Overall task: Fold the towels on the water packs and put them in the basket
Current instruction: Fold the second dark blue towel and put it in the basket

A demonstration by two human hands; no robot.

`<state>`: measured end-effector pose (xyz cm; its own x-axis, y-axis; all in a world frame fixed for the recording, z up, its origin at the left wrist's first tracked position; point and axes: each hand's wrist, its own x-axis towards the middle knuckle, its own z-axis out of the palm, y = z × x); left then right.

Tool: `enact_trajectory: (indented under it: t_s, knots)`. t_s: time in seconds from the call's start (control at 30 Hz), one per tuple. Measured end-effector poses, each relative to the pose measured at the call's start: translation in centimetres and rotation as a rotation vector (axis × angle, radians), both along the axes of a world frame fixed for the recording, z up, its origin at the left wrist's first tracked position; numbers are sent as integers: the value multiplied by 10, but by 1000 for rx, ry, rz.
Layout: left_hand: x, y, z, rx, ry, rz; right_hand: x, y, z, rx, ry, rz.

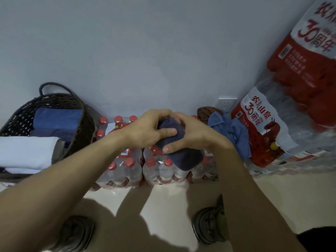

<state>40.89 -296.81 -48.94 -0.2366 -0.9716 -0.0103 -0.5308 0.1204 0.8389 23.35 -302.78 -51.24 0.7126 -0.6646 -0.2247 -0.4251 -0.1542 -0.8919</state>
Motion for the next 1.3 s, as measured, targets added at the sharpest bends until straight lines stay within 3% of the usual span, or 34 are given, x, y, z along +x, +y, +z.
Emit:
enact_trajectory:
  t_s: [0.1,0.27,0.4,0.57,0.7,0.8,0.87,1.13,1.2,1.3]
  knots:
    - [28,-2,36,87,45,-42,29,13,2,-29,-150,4]
    - [112,17,63,270,55,48,69,30,4,-59,-176,62]
    - [187,37,68,378,71,103,115,47,-1,-47,-267,-50]
    - [260,54,40,409,141,346,199,55,-17,60,-296,-251]
    - [306,66,-3,324,223,759,273,54,-25,51,-284,-321]
    - [328,73,-32,181,8,972,318,54,-29,-29,-151,-277]
    - [334,82,-47,112,-151,996,334,55,-34,-111,-24,-238]
    - [338,99,-76,57,-421,823,353,59,-37,-385,375,-4]
    - [332,104,-72,-53,-556,775,354,59,-35,-429,439,44]
    - [328,113,-70,-185,-731,507,355,60,-32,-525,525,115]
